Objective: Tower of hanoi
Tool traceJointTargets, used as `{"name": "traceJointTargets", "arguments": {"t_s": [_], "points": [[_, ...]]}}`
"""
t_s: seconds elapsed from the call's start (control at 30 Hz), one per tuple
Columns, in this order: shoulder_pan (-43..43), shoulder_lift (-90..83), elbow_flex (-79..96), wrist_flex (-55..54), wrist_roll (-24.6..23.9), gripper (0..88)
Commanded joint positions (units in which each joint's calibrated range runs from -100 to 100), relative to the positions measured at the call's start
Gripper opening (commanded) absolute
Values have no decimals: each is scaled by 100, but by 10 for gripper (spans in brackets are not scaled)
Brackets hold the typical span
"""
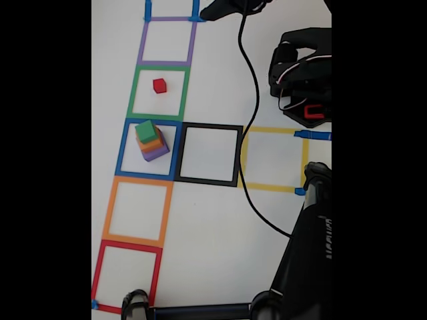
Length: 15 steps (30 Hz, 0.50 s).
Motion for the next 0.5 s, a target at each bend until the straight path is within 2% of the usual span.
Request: {"name": "traceJointTargets", "arguments": {"t_s": [0.0, 0.1, 0.27, 0.47], "points": [[145, -618, 1967, -1801, 0, 224], [165, -1062, 3540, -3259, 0, 272], [88, -949, 5122, -5218, 0, 301], [-27, 44, 6486, -7971, 0, 309]]}}
